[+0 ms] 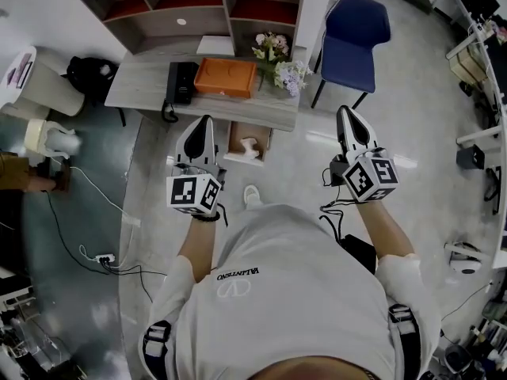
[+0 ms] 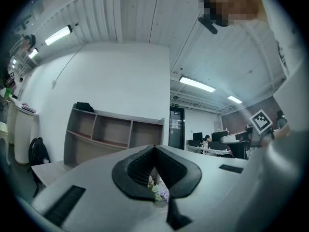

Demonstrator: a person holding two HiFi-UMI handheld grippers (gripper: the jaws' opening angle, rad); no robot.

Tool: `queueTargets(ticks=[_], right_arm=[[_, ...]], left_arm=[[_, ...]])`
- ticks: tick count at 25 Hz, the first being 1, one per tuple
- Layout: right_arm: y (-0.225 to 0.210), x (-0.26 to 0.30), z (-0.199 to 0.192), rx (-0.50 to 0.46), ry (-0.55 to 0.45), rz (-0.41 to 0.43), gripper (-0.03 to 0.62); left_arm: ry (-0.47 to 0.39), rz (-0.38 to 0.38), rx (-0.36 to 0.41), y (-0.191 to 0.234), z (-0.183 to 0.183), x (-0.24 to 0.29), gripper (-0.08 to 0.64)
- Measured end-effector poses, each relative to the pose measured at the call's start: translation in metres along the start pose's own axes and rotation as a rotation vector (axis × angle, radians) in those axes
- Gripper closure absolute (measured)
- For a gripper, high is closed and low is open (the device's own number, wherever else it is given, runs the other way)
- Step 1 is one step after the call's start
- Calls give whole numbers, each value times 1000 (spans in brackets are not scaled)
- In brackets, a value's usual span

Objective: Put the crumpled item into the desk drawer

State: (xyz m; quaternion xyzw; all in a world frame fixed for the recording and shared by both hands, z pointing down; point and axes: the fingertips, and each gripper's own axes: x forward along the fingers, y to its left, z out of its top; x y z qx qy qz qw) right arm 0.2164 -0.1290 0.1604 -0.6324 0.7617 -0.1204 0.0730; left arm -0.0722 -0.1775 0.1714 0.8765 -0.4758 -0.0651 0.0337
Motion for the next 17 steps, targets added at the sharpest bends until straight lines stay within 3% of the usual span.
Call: queueTargets(ticks=[17], right_arm=[[-3, 7, -1, 0, 10, 10, 595]], left_arm=[[8, 8, -6, -1, -5, 7, 561]])
